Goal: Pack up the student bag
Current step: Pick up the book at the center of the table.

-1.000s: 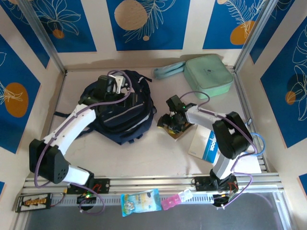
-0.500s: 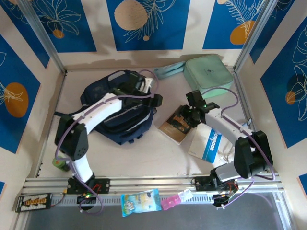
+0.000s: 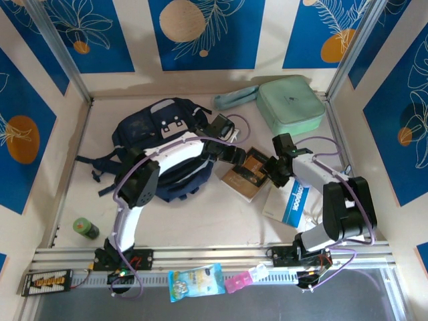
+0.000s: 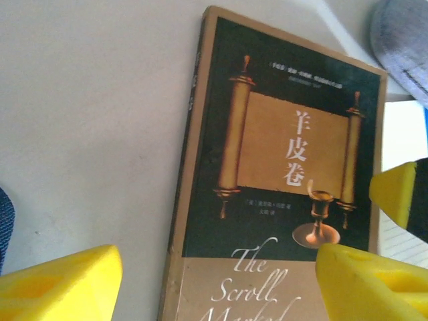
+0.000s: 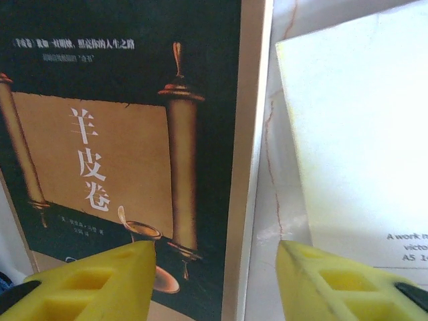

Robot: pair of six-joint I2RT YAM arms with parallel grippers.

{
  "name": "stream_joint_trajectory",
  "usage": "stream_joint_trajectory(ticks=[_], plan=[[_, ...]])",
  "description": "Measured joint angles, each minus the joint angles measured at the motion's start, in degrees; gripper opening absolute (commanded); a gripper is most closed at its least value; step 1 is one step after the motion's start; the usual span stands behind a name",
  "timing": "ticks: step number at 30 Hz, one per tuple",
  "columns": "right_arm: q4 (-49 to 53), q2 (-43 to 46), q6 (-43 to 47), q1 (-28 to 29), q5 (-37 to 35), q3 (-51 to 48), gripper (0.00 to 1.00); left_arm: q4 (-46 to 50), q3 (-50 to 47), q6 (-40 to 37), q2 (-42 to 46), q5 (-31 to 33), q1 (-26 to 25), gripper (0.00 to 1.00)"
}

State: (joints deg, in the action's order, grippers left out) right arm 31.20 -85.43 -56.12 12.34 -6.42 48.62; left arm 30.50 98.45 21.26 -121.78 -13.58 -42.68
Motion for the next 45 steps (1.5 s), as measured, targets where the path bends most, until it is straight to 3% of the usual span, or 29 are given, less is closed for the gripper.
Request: stream_joint_trajectory(ticks=[17,28,45], plan=[[-2.19,-4.07,0.11,0.0,3.02,-0.66,0.33,4.37,4.66,0.81,-7.89,-3.26,-0.98,0.6],[-2.91,-4.04,0.09,-0.31,3.69,-1.14,0.32,4.63,5.44,1.42,-9.46,-5.99,-0.83,0.51],[-4.63,-3.63,0.42,-0.83,5.62,-2.25,0.31,5.86,6.08,2.4,-7.26,-12.22,0.68,0.49]])
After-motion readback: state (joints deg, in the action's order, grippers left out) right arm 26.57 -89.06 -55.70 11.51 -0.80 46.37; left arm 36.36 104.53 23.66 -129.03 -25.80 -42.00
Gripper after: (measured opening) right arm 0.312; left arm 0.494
